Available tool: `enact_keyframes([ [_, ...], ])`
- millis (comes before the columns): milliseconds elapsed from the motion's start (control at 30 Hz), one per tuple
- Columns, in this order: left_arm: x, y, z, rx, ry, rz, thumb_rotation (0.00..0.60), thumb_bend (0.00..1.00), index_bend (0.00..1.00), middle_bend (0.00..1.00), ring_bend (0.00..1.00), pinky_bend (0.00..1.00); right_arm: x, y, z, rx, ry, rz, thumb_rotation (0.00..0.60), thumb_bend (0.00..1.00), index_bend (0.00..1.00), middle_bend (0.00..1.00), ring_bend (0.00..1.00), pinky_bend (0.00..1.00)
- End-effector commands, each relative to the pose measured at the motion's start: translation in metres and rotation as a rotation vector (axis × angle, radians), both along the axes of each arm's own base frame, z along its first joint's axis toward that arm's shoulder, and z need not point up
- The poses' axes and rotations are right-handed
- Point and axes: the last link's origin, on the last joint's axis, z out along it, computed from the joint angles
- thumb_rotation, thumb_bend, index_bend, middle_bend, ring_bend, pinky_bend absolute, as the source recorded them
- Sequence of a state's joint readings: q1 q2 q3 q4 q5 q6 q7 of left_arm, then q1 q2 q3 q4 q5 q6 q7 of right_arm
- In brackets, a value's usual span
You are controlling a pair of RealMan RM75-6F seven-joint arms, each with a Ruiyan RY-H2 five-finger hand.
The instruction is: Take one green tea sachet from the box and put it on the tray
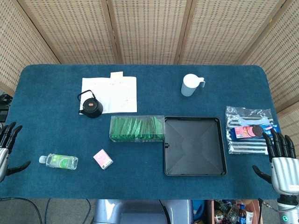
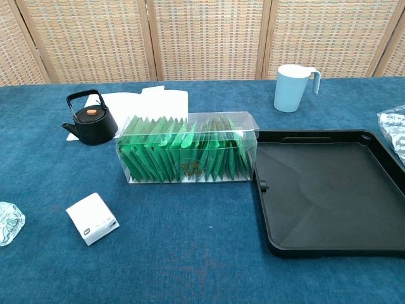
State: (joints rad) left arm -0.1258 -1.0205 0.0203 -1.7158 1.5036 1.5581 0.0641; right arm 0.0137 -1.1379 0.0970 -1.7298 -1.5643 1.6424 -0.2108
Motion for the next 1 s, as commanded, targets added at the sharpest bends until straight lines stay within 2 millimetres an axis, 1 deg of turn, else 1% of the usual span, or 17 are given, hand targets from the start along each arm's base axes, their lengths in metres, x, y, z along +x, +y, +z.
enact_keyframes([
  [33,0.001,0.001,-0.002,-0.007,0.006,-0.005,0.600,0.06,0.00,0.00,0.00,0.00,0.000,0.000,-0.001,0.006,-0.001,-0.001,0.600,0.00,0.06,0.00,0.00,0.00],
  [233,0.003,0.000,-0.002,-0.001,0.008,-0.012,0.600,0.06,0.00,0.00,0.00,0.00,0.004,-0.007,-0.008,0.049,-0.022,0.026,0.600,0.00,0.06,0.00,0.00,0.00],
  [300,0.004,0.000,-0.002,0.005,0.008,-0.018,0.600,0.06,0.00,0.00,0.00,0.00,0.012,-0.017,-0.012,0.092,-0.039,0.065,0.600,0.00,0.06,0.00,0.00,0.00],
  [367,0.004,0.001,-0.001,0.009,0.005,-0.021,0.600,0.06,0.00,0.00,0.00,0.00,0.041,-0.044,-0.020,0.179,-0.080,0.188,0.600,0.00,0.06,0.00,0.00,0.00],
  [400,0.004,0.001,-0.001,0.011,0.006,-0.019,0.600,0.06,0.00,0.00,0.00,0.00,0.050,-0.053,-0.022,0.212,-0.100,0.219,0.600,0.00,0.07,0.00,0.00,0.00],
  [433,0.003,0.001,-0.002,0.011,0.006,-0.015,0.600,0.06,0.00,0.00,0.00,0.00,0.063,-0.064,-0.027,0.261,-0.131,0.257,0.600,0.00,0.09,0.00,0.00,0.00],
  [500,0.003,0.002,-0.002,0.010,0.002,-0.011,0.600,0.06,0.00,0.00,0.00,0.00,0.081,-0.079,-0.032,0.338,-0.173,0.283,0.600,0.00,0.11,0.00,0.00,0.00],
  [533,0.002,0.003,-0.002,0.007,0.001,-0.004,0.600,0.06,0.00,0.00,0.00,0.00,0.100,-0.092,-0.039,0.407,-0.202,0.312,0.600,0.00,0.12,0.00,0.00,0.00],
  [567,0.002,0.004,-0.002,0.008,0.002,0.001,0.600,0.06,0.00,0.00,0.00,0.00,0.113,-0.104,-0.043,0.450,-0.208,0.324,0.600,0.00,0.13,0.00,0.00,0.00],
  [600,0.002,0.004,-0.002,0.011,0.003,0.004,0.600,0.06,0.00,0.00,0.00,0.00,0.121,-0.112,-0.046,0.473,-0.206,0.327,0.600,0.00,0.13,0.00,0.00,0.00],
  [633,0.001,0.005,-0.001,0.020,0.011,0.009,0.600,0.06,0.00,0.00,0.00,0.00,0.135,-0.125,-0.052,0.503,-0.190,0.350,0.600,0.00,0.15,0.00,0.00,0.00],
  [667,0.001,0.006,-0.001,0.027,0.018,0.013,0.600,0.06,0.00,0.00,0.00,0.00,0.145,-0.135,-0.058,0.521,-0.175,0.362,0.600,0.00,0.16,0.00,0.00,0.00],
  [767,0.001,0.008,-0.002,0.032,0.024,0.026,0.600,0.06,0.00,0.00,0.00,0.00,0.171,-0.155,-0.075,0.570,-0.153,0.378,0.600,0.00,0.18,0.00,0.00,0.00],
  [800,0.000,0.010,-0.002,0.033,0.025,0.033,0.600,0.06,0.00,0.00,0.00,0.00,0.183,-0.163,-0.083,0.589,-0.152,0.387,0.600,0.01,0.19,0.00,0.00,0.00],
  [833,-0.002,0.012,-0.002,0.034,0.027,0.042,0.600,0.06,0.00,0.00,0.00,0.00,0.196,-0.172,-0.092,0.606,-0.151,0.398,0.600,0.02,0.20,0.00,0.00,0.00],
  [867,-0.003,0.013,-0.002,0.035,0.028,0.048,0.600,0.06,0.00,0.00,0.00,0.00,0.205,-0.179,-0.100,0.619,-0.146,0.402,0.600,0.05,0.20,0.01,0.00,0.00],
  [1000,-0.006,0.016,-0.001,0.040,0.025,0.068,0.600,0.06,0.00,0.00,0.00,0.00,0.229,-0.197,-0.123,0.651,-0.135,0.395,0.600,0.14,0.21,0.05,0.00,0.00],
])
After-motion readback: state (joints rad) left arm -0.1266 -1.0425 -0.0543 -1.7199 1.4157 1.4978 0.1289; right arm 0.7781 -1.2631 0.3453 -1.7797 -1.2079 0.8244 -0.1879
